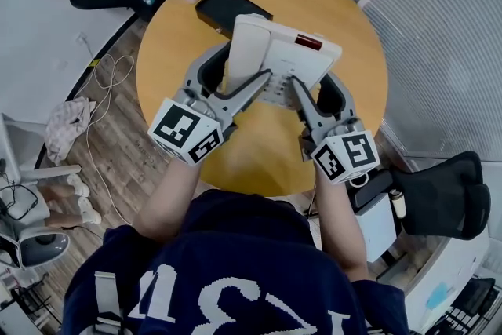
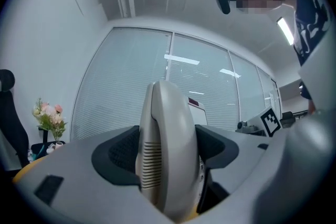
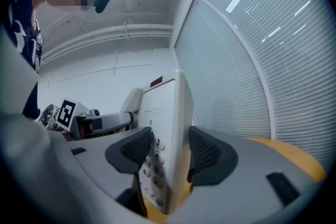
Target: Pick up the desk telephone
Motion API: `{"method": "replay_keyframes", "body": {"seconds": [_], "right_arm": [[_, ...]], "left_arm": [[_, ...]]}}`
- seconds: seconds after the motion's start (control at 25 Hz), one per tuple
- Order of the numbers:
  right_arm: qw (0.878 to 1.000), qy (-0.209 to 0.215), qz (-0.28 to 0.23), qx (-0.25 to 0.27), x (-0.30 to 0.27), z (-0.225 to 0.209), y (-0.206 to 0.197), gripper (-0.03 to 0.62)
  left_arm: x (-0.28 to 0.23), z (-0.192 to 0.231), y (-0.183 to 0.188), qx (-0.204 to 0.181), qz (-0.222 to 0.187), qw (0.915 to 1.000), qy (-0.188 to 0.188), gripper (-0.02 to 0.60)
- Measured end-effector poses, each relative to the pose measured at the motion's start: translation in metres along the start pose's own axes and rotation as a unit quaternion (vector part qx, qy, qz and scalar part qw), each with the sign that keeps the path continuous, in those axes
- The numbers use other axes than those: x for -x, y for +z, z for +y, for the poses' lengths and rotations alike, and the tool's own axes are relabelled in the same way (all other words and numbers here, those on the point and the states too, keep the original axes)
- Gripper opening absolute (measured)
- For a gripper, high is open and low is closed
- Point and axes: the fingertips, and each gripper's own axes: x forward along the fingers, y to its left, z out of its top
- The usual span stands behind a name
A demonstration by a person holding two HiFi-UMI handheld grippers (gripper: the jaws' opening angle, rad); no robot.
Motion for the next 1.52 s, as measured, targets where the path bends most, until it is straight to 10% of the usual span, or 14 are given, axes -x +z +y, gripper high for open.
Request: {"method": "replay_keyframes", "body": {"seconds": [1.52], "right_arm": [[0.999,0.006,-0.025,0.038,0.013,0.012,0.044,0.238]], "left_arm": [[0.004,-0.017,0.04,-0.021,-0.043,0.9988,0.007,0.336]]}}
